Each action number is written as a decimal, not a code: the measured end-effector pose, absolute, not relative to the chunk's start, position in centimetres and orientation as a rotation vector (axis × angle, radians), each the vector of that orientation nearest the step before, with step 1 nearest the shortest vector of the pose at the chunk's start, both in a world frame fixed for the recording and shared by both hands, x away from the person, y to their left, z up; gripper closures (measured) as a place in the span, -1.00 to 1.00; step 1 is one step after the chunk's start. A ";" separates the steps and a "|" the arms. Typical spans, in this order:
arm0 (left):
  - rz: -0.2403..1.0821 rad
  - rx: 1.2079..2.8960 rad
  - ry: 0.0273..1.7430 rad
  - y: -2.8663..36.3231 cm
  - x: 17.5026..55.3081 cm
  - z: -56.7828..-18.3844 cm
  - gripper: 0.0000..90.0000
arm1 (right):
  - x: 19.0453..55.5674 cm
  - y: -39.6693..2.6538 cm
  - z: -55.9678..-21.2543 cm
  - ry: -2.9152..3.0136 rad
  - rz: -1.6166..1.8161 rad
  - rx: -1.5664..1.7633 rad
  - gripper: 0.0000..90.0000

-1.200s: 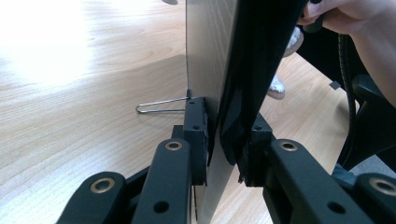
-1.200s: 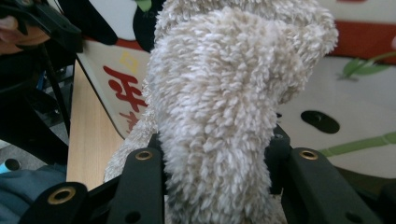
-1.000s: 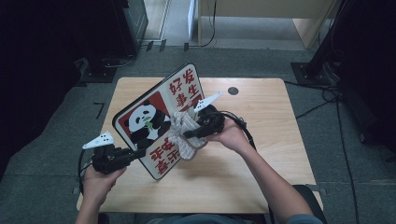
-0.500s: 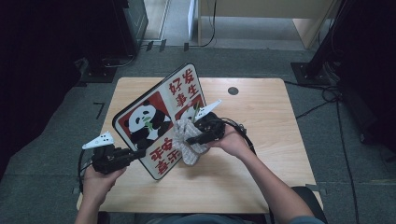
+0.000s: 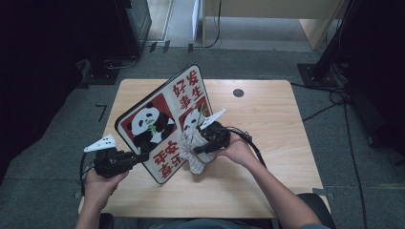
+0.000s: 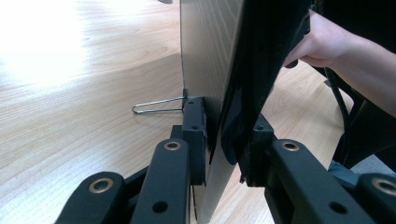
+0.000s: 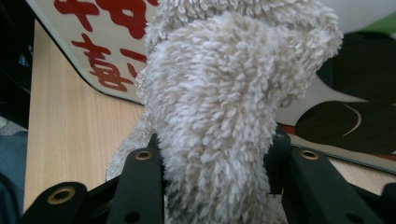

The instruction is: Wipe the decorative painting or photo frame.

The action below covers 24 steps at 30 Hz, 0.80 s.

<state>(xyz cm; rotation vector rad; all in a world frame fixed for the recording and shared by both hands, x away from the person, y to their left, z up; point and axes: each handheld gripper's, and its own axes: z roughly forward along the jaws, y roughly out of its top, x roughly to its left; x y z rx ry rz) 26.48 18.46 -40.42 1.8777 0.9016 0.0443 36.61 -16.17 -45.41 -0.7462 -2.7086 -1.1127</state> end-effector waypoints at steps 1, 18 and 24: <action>0.043 1.879 0.900 18.5 26.5 -40.4 0.68 | 36.6 -16.2 -45.5 -2.705 -1.114 -0.745 0.38; 0.026 1.863 0.907 18.7 26.7 -40.5 0.68 | 36.3 -16.5 -46.1 -2.690 -1.082 -0.752 0.41; 0.029 1.865 0.902 18.8 27.0 -40.5 0.69 | 36.1 -16.6 -44.4 -2.683 -1.130 -0.764 0.41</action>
